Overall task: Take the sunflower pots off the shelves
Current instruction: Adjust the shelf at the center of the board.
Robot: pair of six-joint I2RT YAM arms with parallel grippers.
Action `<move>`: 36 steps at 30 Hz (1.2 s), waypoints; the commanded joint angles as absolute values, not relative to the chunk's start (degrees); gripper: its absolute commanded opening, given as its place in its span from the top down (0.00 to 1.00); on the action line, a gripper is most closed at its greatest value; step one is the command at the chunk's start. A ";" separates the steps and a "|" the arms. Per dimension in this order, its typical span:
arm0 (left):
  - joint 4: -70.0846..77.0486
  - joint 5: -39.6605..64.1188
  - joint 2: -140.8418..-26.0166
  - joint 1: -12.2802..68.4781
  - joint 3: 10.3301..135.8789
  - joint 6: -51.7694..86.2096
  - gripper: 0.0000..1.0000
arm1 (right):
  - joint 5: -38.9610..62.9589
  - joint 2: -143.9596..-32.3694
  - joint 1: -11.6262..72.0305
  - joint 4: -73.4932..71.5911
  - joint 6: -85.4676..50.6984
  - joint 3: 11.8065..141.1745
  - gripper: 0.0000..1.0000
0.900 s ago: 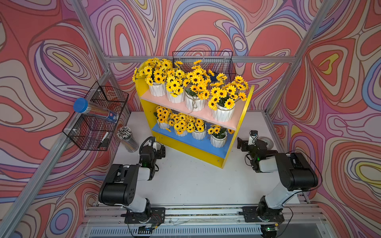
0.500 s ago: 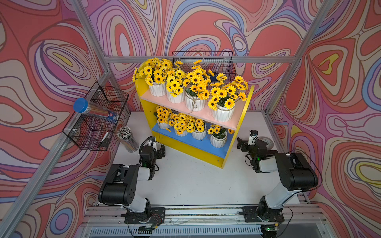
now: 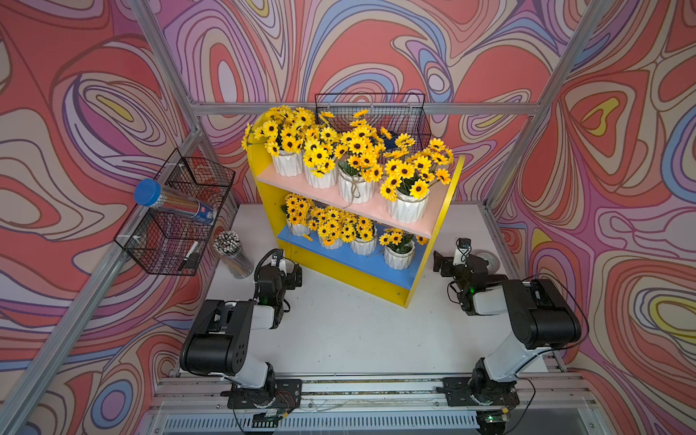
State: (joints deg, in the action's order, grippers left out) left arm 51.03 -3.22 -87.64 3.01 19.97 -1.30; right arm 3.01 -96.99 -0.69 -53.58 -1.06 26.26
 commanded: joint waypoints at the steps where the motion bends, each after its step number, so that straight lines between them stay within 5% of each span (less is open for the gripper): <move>1: 52.03 -4.92 -88.33 2.81 21.03 -1.14 0.00 | 3.17 -97.73 -0.88 -54.51 -0.79 26.80 0.02; 6: 50.38 -4.66 -83.73 3.23 19.96 -1.76 0.00 | -1.57 -94.97 -0.79 -46.99 -1.77 29.60 0.02; 9: 41.52 -6.88 -74.51 3.72 20.85 -1.46 0.00 | -2.34 -91.31 -0.79 -29.53 -1.98 38.50 0.02; 16: 19.57 -12.18 -55.88 5.74 25.01 5.92 0.00 | -7.22 -79.73 -0.34 -15.97 -15.08 41.34 0.02; 19: 6.73 -14.32 -49.29 6.24 28.84 16.27 0.00 | -3.78 -77.63 -0.44 -0.83 -22.63 46.79 0.02; 26: -25.30 -11.71 -39.30 6.20 41.17 39.56 0.00 | 1.88 -77.83 -0.71 9.27 -32.48 47.81 0.02; 29: -24.41 -8.76 -34.44 6.15 38.91 44.41 0.00 | 2.16 -75.32 -0.74 9.38 -32.34 45.75 0.24; 36: -28.98 3.66 -32.30 6.15 41.94 41.86 0.03 | 11.51 -65.62 1.04 16.62 -31.99 43.62 0.25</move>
State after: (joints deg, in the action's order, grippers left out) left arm -23.03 -2.72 -32.75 6.02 39.77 40.25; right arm 6.35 -70.04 -0.21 12.38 -31.35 44.80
